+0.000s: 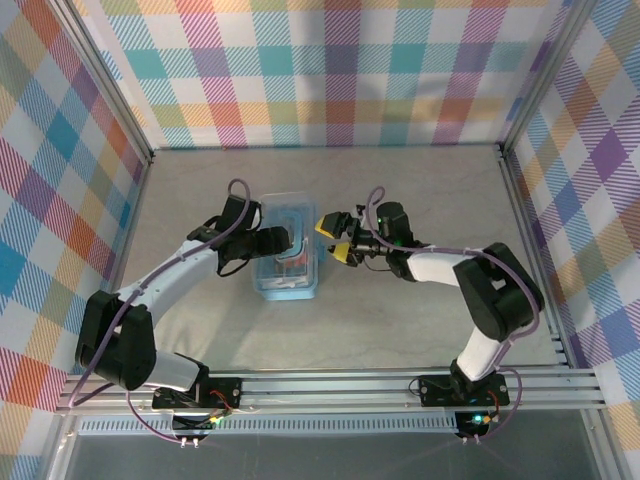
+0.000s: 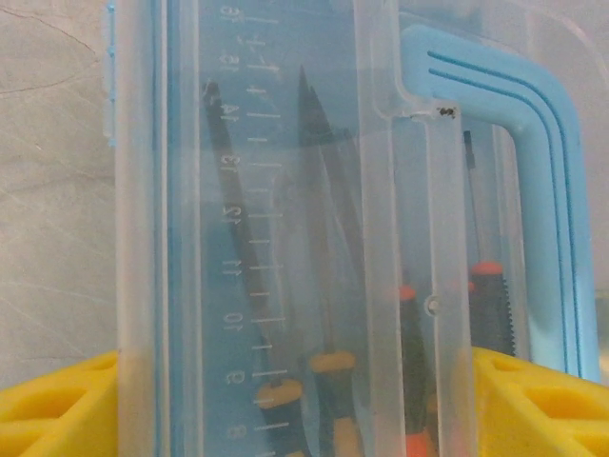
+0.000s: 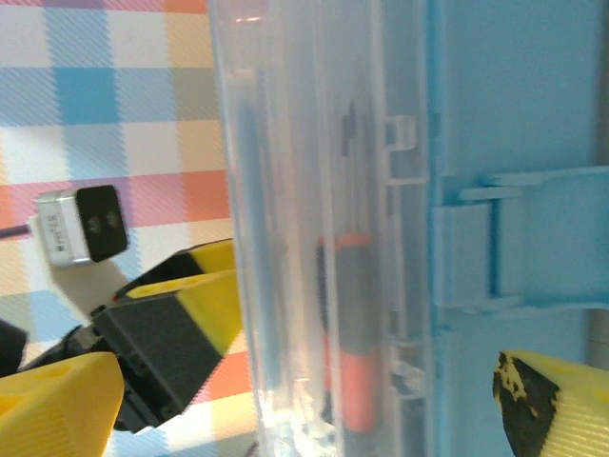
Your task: Pack the tool kit
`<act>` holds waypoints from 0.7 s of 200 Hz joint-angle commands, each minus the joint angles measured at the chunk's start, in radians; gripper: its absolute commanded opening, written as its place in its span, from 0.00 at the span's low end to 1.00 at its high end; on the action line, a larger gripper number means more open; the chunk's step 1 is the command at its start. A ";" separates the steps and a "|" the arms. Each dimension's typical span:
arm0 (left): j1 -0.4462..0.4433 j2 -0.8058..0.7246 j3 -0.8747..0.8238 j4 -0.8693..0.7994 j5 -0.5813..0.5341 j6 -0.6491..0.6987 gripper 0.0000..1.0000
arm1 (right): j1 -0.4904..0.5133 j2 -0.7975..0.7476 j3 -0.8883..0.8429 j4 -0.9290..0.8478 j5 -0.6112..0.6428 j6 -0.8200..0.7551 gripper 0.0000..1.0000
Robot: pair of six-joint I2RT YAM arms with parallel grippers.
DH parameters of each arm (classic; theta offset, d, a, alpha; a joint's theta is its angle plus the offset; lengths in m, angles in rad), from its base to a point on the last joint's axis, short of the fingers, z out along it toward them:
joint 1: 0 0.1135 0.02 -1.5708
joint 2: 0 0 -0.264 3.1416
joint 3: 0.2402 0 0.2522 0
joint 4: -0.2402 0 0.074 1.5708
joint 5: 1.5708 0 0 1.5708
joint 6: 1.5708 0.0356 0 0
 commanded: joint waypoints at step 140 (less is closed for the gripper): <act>0.055 0.063 0.060 -0.527 -0.062 -0.023 0.80 | -0.103 0.170 0.100 -0.106 -0.214 -0.215 0.99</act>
